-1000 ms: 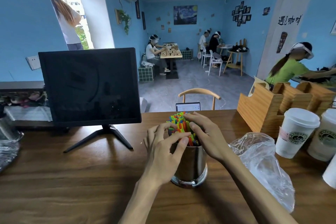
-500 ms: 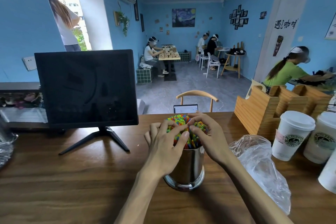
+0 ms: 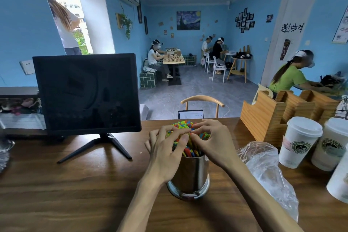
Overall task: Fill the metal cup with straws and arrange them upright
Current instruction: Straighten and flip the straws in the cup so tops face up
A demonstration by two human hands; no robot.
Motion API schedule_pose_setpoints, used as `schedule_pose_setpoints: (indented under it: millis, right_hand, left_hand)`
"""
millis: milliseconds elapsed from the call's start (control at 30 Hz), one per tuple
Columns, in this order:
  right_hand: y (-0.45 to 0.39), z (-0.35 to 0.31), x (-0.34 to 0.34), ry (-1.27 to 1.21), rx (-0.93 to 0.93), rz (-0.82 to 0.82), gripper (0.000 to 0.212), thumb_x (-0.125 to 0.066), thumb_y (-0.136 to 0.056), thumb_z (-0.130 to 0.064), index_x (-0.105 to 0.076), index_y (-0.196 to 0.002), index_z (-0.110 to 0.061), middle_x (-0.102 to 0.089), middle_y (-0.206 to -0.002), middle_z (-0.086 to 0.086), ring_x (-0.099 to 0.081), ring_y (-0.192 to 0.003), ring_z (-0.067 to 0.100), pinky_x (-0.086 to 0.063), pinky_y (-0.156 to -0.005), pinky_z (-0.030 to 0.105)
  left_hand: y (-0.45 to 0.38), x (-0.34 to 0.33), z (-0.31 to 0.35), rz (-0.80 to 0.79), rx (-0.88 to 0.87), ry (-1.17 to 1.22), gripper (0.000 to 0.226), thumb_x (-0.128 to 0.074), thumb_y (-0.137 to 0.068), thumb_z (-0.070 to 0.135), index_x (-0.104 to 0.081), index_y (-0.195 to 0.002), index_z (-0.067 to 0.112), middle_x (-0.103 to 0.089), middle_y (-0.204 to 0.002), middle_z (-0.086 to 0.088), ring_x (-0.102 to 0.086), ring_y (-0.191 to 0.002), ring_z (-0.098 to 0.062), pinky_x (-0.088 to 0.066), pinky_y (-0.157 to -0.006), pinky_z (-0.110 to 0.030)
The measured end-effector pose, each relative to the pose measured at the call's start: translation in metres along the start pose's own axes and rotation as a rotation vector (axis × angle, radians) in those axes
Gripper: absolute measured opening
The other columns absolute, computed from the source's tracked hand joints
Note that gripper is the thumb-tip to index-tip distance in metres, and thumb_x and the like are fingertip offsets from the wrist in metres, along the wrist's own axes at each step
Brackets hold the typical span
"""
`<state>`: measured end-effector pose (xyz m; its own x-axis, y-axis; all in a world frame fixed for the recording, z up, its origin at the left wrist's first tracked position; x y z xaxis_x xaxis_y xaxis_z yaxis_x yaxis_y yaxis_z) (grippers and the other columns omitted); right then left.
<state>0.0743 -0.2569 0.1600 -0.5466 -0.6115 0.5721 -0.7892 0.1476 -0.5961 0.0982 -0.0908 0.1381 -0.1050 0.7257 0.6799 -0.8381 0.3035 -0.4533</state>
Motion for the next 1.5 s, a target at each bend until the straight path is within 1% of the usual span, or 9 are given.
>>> schedule_pose_setpoints:
  millis: [300,533,667,800,933,1067,1167,1400,1500]
  right_hand:
    - [-0.015,-0.028,0.035,-0.174,-0.015,0.1,0.013,-0.064,-0.098,-0.024,-0.069,-0.109,-0.029,-0.07,-0.089,-0.019,-0.066,-0.087,-0.003,-0.055,-0.075,0.021]
    - [-0.03,-0.052,0.096,-0.541,0.092,0.487,0.012,-0.063,-0.099,-0.012,-0.067,-0.109,-0.017,-0.074,-0.093,0.001,-0.071,-0.078,0.011,-0.054,-0.062,0.021]
    - [-0.032,-0.043,0.098,-0.764,0.018,0.596,0.01,-0.06,-0.1,-0.007,-0.065,-0.103,-0.016,-0.072,-0.089,0.005,-0.07,-0.073,0.02,-0.055,-0.059,0.022]
    - [-0.032,-0.006,0.064,-0.839,-0.236,0.435,0.005,-0.065,-0.097,-0.013,-0.069,-0.099,-0.015,-0.076,-0.086,0.0,-0.073,-0.075,0.02,-0.056,-0.063,0.026]
    - [-0.026,0.024,0.031,-0.721,-0.357,0.023,0.009,-0.076,-0.086,-0.016,-0.075,-0.093,-0.01,-0.078,-0.083,0.001,-0.073,-0.082,0.01,-0.052,-0.073,0.022]
    - [-0.016,0.018,0.003,-0.333,-0.222,-0.333,0.009,-0.086,-0.075,-0.03,-0.081,-0.079,-0.023,-0.077,-0.087,-0.005,-0.071,-0.088,0.008,-0.059,-0.077,0.026]
    - [-0.021,0.013,-0.004,-0.151,-0.162,-0.411,0.007,-0.087,-0.075,-0.03,-0.08,-0.075,-0.03,-0.074,-0.089,-0.008,-0.067,-0.091,0.006,-0.057,-0.082,0.031]
    - [-0.042,0.036,0.009,-0.202,-0.306,-0.102,0.003,-0.069,-0.091,-0.026,-0.072,-0.091,-0.026,-0.073,-0.091,-0.007,-0.069,-0.088,0.01,-0.059,-0.081,0.034]
    - [-0.049,0.042,-0.013,-0.025,-0.271,-0.198,0.021,-0.064,-0.096,-0.034,-0.072,-0.112,-0.024,-0.073,-0.107,-0.006,-0.067,-0.095,0.009,-0.058,-0.087,0.035]
  left_hand:
    - [-0.001,0.002,-0.009,0.08,0.028,0.186,0.045,-0.031,-0.094,0.07,-0.051,-0.132,0.056,-0.05,-0.122,0.025,-0.03,-0.125,-0.002,-0.034,-0.109,-0.044]
    - [-0.004,0.002,-0.005,0.061,-0.019,0.204,0.031,-0.036,-0.097,0.061,-0.043,-0.126,0.069,-0.051,-0.122,0.04,-0.027,-0.128,0.012,-0.017,-0.105,-0.02]
    - [-0.006,0.01,-0.012,0.158,0.061,0.581,0.029,-0.058,-0.093,0.058,-0.072,-0.113,0.044,-0.073,-0.108,0.011,-0.062,-0.114,-0.008,-0.049,-0.098,-0.036]
    - [-0.009,0.036,-0.026,0.392,0.258,0.997,0.018,-0.073,-0.086,0.029,-0.079,-0.098,0.016,-0.078,-0.099,-0.001,-0.069,-0.091,-0.007,-0.051,-0.076,-0.015]
    - [-0.017,0.063,-0.038,0.551,0.323,1.222,0.026,-0.076,-0.078,0.03,-0.076,-0.101,0.017,-0.076,-0.092,0.002,-0.064,-0.085,-0.005,-0.048,-0.071,-0.019]
    - [-0.025,0.083,-0.014,0.65,0.187,1.07,0.012,-0.074,-0.092,0.019,-0.075,-0.101,0.026,-0.077,-0.1,0.002,-0.069,-0.092,-0.007,-0.055,-0.085,-0.027]
    - [-0.033,0.076,0.017,0.56,0.007,0.933,0.018,-0.073,-0.093,0.013,-0.072,-0.104,0.027,-0.076,-0.092,0.002,-0.073,-0.085,-0.014,-0.059,-0.075,-0.027]
    - [-0.039,0.017,0.026,0.133,-0.122,0.264,0.012,-0.075,-0.09,0.032,-0.078,-0.099,0.038,-0.072,-0.098,0.016,-0.064,-0.093,0.0,-0.055,-0.085,-0.028]
    - [-0.037,-0.005,0.015,-0.035,-0.115,0.163,0.012,-0.074,-0.088,0.043,-0.078,-0.099,0.041,-0.067,-0.108,0.024,-0.05,-0.112,0.0,-0.044,-0.101,-0.034]
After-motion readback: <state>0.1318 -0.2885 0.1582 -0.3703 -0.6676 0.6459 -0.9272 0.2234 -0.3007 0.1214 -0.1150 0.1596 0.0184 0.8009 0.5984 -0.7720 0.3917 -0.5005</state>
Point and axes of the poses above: each hand's wrist, its own y-axis away from the middle knuckle, its own x-axis out of the back of the hand, z = x × y, the point moved 7 cm from there along -y, towards the middle knuckle
